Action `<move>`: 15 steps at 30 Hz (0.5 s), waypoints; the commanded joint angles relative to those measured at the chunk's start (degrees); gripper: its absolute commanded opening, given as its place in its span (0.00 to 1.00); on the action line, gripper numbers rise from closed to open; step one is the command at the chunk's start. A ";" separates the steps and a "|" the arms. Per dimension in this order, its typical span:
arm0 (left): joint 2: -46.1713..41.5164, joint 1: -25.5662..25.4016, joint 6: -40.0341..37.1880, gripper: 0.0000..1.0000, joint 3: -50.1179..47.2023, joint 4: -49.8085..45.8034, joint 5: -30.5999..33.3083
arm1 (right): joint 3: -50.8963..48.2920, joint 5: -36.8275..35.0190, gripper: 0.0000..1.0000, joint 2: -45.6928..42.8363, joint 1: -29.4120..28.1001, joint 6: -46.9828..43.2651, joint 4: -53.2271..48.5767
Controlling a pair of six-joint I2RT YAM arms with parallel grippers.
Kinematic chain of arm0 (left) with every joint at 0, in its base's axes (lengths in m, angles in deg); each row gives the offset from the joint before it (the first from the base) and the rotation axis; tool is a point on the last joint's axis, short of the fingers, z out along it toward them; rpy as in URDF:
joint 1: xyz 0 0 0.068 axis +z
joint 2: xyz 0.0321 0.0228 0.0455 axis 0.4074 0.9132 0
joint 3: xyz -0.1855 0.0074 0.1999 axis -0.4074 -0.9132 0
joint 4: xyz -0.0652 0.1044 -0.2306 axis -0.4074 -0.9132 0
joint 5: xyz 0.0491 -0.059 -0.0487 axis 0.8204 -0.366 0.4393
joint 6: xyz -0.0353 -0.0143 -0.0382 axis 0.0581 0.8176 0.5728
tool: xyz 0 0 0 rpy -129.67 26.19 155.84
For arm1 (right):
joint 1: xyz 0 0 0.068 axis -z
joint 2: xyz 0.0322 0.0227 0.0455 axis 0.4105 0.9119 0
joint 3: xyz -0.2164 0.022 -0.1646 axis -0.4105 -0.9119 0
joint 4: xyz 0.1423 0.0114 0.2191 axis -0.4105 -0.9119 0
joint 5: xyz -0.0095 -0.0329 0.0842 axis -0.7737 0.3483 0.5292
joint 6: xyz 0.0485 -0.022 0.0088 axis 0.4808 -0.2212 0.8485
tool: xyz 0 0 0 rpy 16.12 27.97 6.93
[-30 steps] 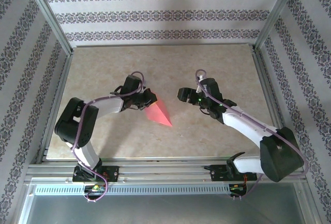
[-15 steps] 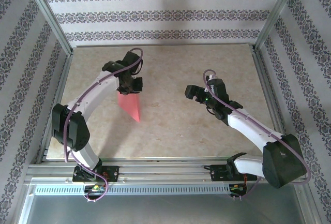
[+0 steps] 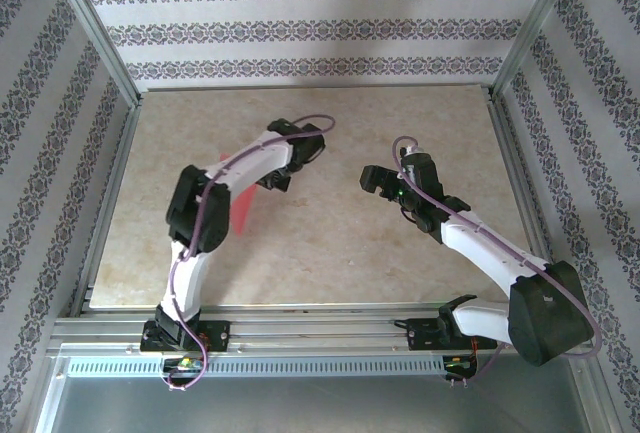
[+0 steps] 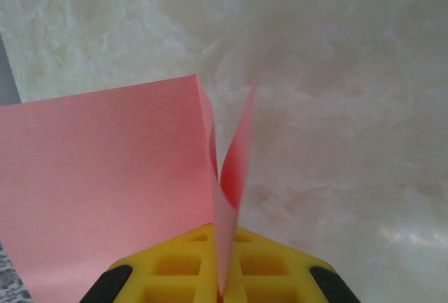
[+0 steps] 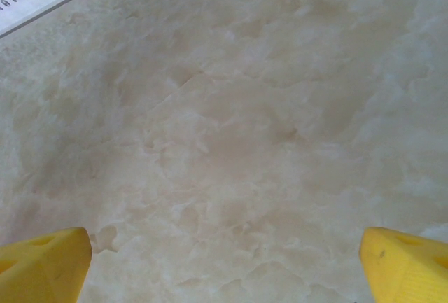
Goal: Fold a paper plane with a square sheet of paper (pick it up from the middle)
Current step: Turn over the paper at the center of the table.
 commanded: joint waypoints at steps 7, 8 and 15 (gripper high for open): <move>11.34 -5.95 -1.98 0.08 10.39 -1.18 7.59 | -2.75 -1.85 0.98 -2.12 1.51 1.88 0.00; 12.47 -6.30 -1.98 0.08 11.44 -0.87 7.03 | -3.40 -2.68 0.98 -2.86 1.74 2.37 -0.01; 16.37 -8.34 -0.92 0.09 13.86 1.05 4.61 | -8.16 -7.74 0.98 -13.52 8.44 1.54 -3.88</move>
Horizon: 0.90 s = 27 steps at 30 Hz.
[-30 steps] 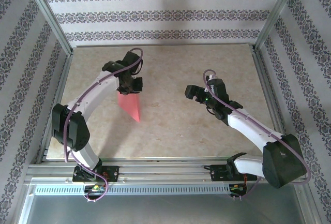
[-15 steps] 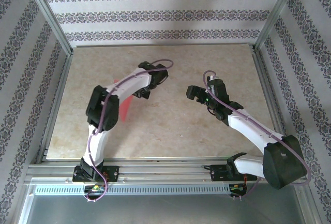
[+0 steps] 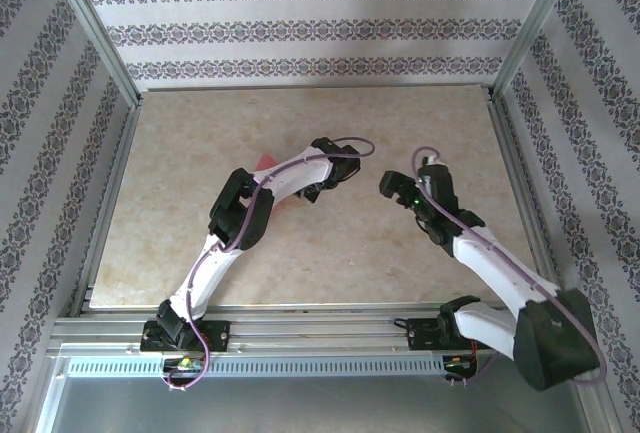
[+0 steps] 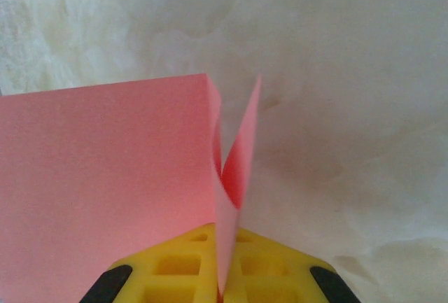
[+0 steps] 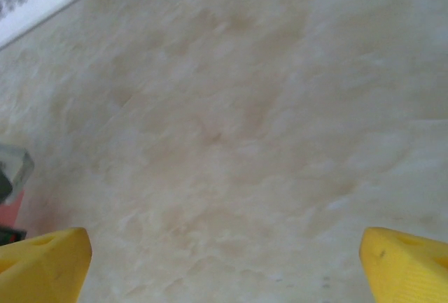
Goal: Fold a paper plane with a square sheet of paper (pick it up from the middle)
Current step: Turn over the paper at the center of the table.
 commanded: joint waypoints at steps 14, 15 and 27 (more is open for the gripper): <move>2.99 -2.65 0.50 0.21 1.78 4.38 -9.45 | -2.52 -1.33 0.98 -7.03 6.57 0.89 -4.33; 2.84 -2.67 0.57 0.22 1.78 4.55 -10.13 | -2.48 -1.18 0.98 -6.83 6.57 0.99 -4.29; -10.64 -3.02 2.53 0.32 -2.01 12.62 -35.69 | -2.21 0.49 0.98 -3.11 6.98 2.84 -2.62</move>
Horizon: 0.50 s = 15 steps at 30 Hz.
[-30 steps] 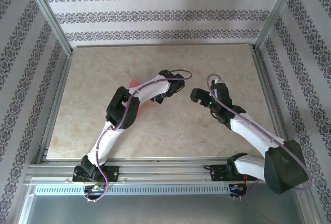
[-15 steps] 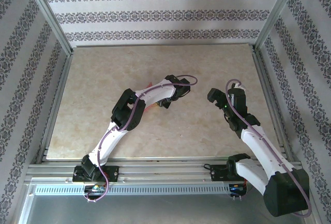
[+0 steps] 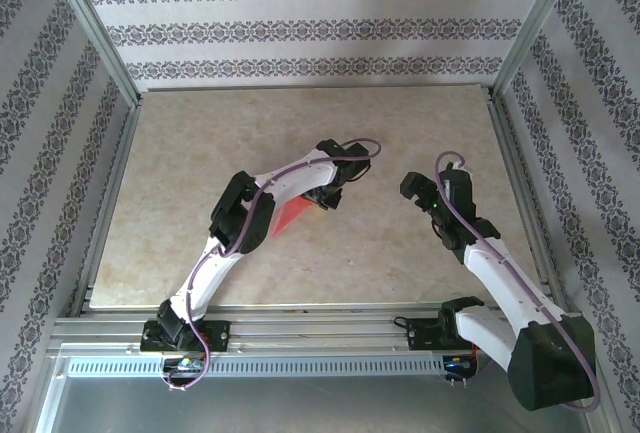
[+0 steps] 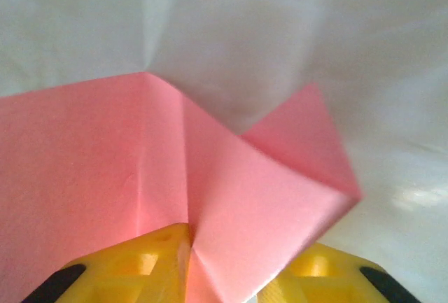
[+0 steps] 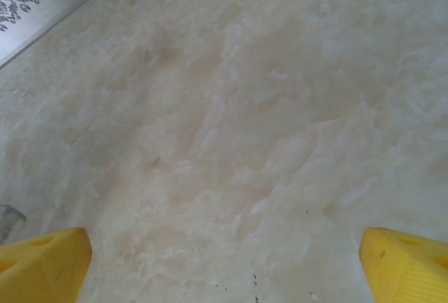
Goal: Fold a paper plane with a square sheet of paper (pick it up from the middle)
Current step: Turn over the paper at the center of the table.
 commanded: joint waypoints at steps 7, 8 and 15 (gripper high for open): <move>-25.50 0.57 6.32 0.52 -18.91 25.25 -33.50 | 0.76 3.99 0.98 3.75 0.56 1.62 2.98; -27.96 0.93 6.74 0.53 -21.60 27.53 -35.01 | 0.92 4.56 0.98 4.23 0.56 1.64 3.28; -44.09 8.24 7.38 0.61 -39.71 32.78 -27.46 | 2.58 7.87 0.98 6.96 -0.63 0.88 4.64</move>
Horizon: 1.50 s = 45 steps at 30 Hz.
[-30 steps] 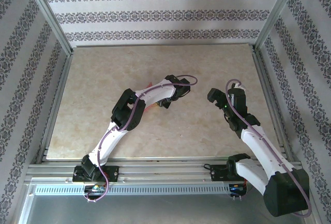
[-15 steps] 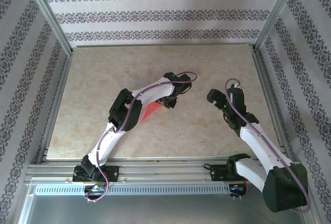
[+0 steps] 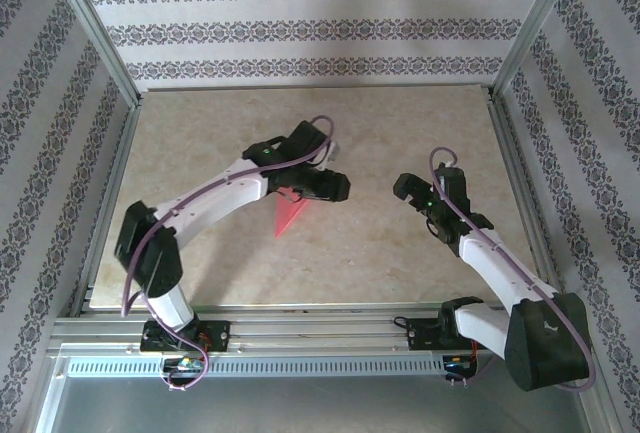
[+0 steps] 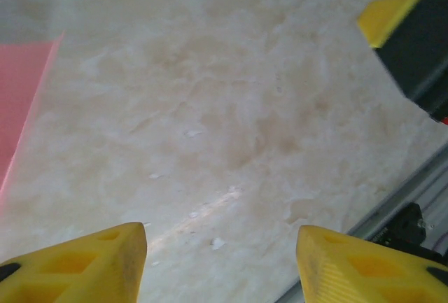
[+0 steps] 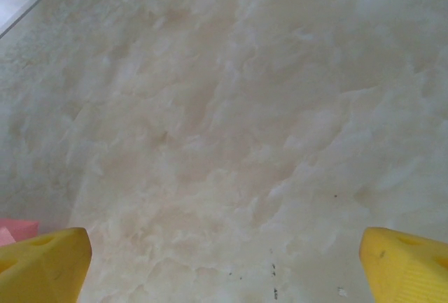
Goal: Fold a paper plane with a square sheet of paper (pick it up from the middle)
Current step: Turn over the paper at the center of the table.
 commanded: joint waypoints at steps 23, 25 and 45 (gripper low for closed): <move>-10.69 20.54 -4.76 0.59 -32.42 26.18 -1.93 | 18.35 -2.34 0.91 19.45 -20.30 3.96 -6.81; -8.33 19.88 -5.37 0.55 -31.63 27.71 -2.94 | 18.35 -2.47 0.91 19.28 -20.22 3.97 -6.75; -6.47 7.42 -14.44 0.05 -14.39 4.92 28.48 | 13.96 -3.76 0.96 14.11 -13.88 4.71 -6.89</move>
